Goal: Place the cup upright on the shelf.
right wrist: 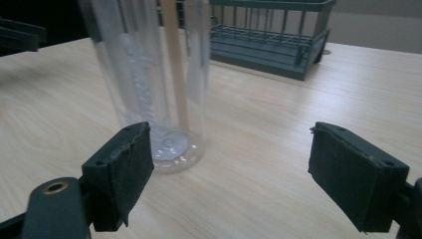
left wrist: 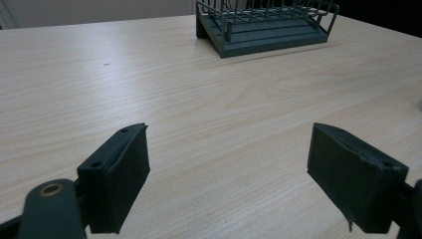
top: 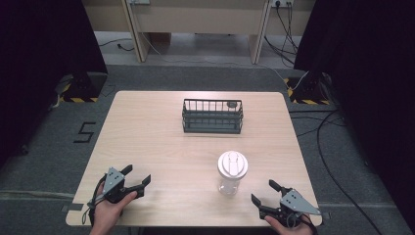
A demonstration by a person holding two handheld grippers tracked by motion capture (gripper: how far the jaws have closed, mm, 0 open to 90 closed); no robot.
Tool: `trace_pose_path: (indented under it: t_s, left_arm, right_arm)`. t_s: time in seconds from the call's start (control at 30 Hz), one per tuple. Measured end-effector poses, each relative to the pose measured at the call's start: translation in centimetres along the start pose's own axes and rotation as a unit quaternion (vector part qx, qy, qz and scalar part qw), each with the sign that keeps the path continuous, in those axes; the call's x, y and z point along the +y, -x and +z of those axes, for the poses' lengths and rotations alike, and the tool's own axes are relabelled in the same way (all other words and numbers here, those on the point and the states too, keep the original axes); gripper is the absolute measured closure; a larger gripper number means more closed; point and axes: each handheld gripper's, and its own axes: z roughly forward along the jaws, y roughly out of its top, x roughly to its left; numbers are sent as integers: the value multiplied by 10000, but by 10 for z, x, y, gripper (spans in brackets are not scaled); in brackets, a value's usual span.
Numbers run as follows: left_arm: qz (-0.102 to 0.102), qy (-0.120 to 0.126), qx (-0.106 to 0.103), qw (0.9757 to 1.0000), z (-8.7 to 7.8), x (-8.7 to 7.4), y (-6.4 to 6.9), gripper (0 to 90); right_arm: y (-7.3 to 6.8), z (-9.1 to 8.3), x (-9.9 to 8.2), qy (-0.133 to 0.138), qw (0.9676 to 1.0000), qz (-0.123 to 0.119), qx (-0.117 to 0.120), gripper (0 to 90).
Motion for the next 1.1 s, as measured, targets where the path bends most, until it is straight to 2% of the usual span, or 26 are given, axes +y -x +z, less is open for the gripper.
trace_pose_path:
  t_s: [0.4, 0.8, 1.1]
  left_arm:
    - [-8, 4, -16, 10000, 0, 0, 0, 162]
    - [-9, 2, -17, 10000, 0, 0, 0, 162]
    - [-13, 3, -26, 10000, 0, 0, 0, 162]
  right_arm:
    - [-23, 17, 2, -155, 9988, -81, 458, 167]
    - [-32, 29, 10, -157, 9978, -168, 624, 157]
    - [-33, 43, 17, -162, 9976, -254, 622, 154]
